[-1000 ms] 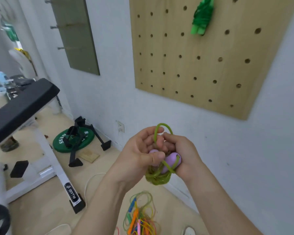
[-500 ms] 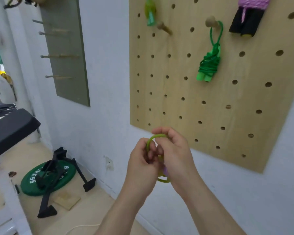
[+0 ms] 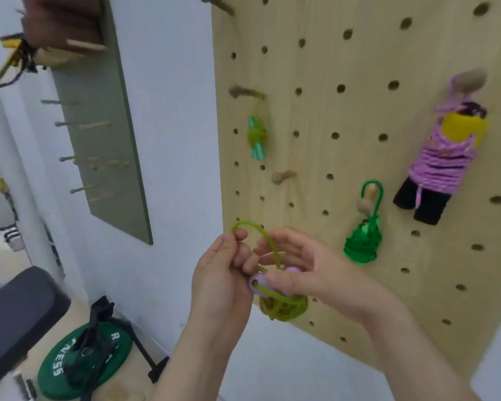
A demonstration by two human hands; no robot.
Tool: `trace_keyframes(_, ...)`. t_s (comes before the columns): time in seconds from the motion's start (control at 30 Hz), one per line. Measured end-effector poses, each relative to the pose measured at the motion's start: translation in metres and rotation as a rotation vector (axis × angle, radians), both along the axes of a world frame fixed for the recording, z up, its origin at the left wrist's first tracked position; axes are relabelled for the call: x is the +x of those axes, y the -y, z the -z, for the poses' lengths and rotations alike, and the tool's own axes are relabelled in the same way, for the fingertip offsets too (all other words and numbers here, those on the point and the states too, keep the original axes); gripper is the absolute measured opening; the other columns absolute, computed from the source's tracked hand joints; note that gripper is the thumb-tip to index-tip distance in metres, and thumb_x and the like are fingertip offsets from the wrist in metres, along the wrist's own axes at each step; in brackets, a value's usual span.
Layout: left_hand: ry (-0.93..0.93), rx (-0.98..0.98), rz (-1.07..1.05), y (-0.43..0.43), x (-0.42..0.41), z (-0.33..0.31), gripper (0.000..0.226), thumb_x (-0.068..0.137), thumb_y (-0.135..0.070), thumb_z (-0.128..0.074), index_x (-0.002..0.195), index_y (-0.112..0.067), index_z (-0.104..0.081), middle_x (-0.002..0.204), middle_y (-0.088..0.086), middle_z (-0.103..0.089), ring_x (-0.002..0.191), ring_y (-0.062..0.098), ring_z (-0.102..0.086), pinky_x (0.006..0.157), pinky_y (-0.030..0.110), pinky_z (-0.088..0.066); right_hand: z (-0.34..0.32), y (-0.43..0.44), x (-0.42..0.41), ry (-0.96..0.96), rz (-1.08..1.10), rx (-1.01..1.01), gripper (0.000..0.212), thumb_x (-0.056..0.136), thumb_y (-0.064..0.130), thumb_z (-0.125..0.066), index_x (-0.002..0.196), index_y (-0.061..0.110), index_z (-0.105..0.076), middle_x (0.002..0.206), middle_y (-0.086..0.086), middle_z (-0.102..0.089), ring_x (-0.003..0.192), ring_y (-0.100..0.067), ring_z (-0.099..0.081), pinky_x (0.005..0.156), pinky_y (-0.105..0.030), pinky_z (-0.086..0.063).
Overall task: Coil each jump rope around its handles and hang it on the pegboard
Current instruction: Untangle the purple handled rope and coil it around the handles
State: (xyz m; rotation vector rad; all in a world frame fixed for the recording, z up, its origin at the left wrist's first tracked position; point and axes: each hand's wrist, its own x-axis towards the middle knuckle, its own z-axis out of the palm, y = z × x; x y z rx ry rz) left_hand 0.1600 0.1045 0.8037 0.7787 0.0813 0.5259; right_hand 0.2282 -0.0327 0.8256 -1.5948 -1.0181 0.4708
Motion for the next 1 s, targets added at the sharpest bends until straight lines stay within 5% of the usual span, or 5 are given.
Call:
trace_keyframes(0.2,0.113,-0.085,0.178,-0.003,0.001,-0.134,0.013,0.087,-0.022,-0.051,0.079,-0.013,-0.046,0.063,-0.001,-0.022,0.057,0.014,-0.022,0.077,0.03,-0.03,-0.11,-0.013,-0.004,0.23,0.225,0.032,0.05,0.069,0.069,-0.071,0.093,0.027,-0.059,0.078,-0.001,-0.061,0.074,-0.011,-0.057,0.07,-0.042,-0.051)
trace_keyframes(0.53,0.275,0.912,-0.004,0.003,0.006,-0.235,0.023,0.091,-0.008,-0.06,0.068,-0.006,-0.062,0.057,0.012,-0.049,0.058,0.023,-0.046,0.056,0.02,-0.042,-0.193,-0.025,-0.01,0.412,0.594,-0.12,0.026,0.081,0.044,-0.047,0.075,0.023,-0.061,0.058,0.005,-0.069,0.048,-0.013,-0.063,0.048,-0.03,-0.052)
trace_keyframes(0.67,0.26,0.95,0.01,0.01,0.013,-0.25,0.023,0.093,-0.011,-0.057,0.073,-0.005,-0.065,0.054,0.007,-0.051,0.053,0.017,-0.049,0.059,0.019,-0.043,-0.207,-0.02,-0.004,0.413,0.739,-0.189,0.031,0.091,0.039,-0.039,0.079,0.02,-0.06,0.051,0.002,-0.067,0.031,-0.01,-0.054,0.046,-0.026,-0.045)
trace_keyframes(0.87,0.256,0.689,0.114,0.019,0.04,-0.274,0.024,0.098,-0.012,-0.049,0.079,-0.004,-0.061,0.051,-0.003,-0.036,0.052,0.013,-0.036,0.051,0.02,-0.034,-0.222,-0.013,0.011,0.259,0.632,0.059,0.014,0.079,0.027,-0.062,0.084,0.015,-0.064,0.073,-0.014,-0.069,0.063,-0.022,-0.063,0.068,-0.048,-0.053)
trace_keyframes(1.0,0.263,0.754,0.191,0.023,0.055,-0.307,0.022,0.098,-0.015,-0.05,0.084,-0.005,-0.064,0.055,-0.002,-0.038,0.048,0.01,-0.037,0.04,0.014,-0.032,-0.246,0.013,0.014,0.12,0.501,0.308,0.032,0.081,0.023,-0.076,0.1,0.001,-0.064,0.084,-0.011,-0.069,0.078,-0.019,-0.066,0.079,-0.036,-0.055)
